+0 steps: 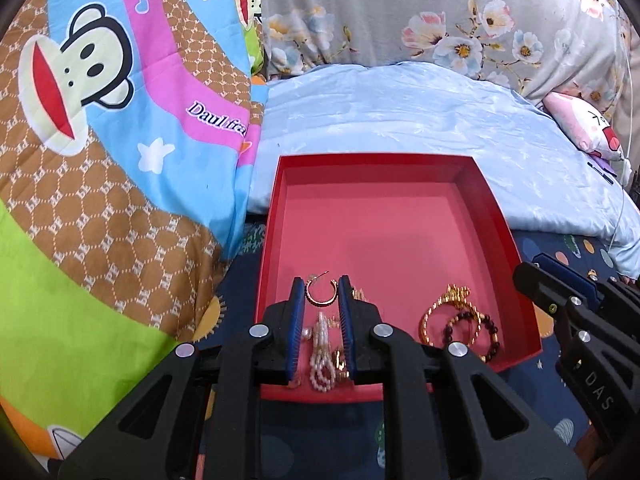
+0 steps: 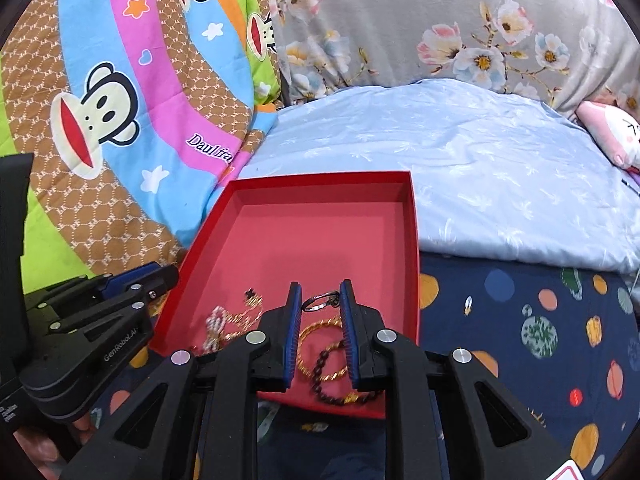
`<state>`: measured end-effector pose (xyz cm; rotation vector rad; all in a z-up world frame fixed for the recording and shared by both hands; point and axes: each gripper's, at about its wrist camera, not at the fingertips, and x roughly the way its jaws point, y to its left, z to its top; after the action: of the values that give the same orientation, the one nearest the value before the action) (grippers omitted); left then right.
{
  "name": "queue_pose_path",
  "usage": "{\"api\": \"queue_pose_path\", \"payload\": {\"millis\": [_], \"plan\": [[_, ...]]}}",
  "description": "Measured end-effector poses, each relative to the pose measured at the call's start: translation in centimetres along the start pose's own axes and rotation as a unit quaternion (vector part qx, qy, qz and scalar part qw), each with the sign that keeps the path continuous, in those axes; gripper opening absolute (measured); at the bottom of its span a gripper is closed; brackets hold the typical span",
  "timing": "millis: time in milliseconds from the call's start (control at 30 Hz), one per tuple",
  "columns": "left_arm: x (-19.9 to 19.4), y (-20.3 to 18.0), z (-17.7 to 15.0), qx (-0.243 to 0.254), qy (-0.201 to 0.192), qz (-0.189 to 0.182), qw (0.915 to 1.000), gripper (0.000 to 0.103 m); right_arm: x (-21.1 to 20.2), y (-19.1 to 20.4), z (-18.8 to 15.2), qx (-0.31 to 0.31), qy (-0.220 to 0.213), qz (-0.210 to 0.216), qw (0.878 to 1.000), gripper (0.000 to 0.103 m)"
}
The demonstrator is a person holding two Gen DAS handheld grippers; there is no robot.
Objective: Organize jewelry
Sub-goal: 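Lower the ring and hoop earring into the red box while both tools open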
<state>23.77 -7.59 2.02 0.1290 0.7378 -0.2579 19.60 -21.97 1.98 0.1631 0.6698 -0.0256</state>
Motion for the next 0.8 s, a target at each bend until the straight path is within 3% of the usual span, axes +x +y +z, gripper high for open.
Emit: {"api": "queue_pose_path", "payload": {"millis": [800], "plan": [[5.8, -1.3, 2.8, 0.007, 0.011, 0.012, 0.9998, 0.016, 7.1, -2.0, 1.9, 0.003, 0.023, -0.010, 1.000, 0.018]]}}
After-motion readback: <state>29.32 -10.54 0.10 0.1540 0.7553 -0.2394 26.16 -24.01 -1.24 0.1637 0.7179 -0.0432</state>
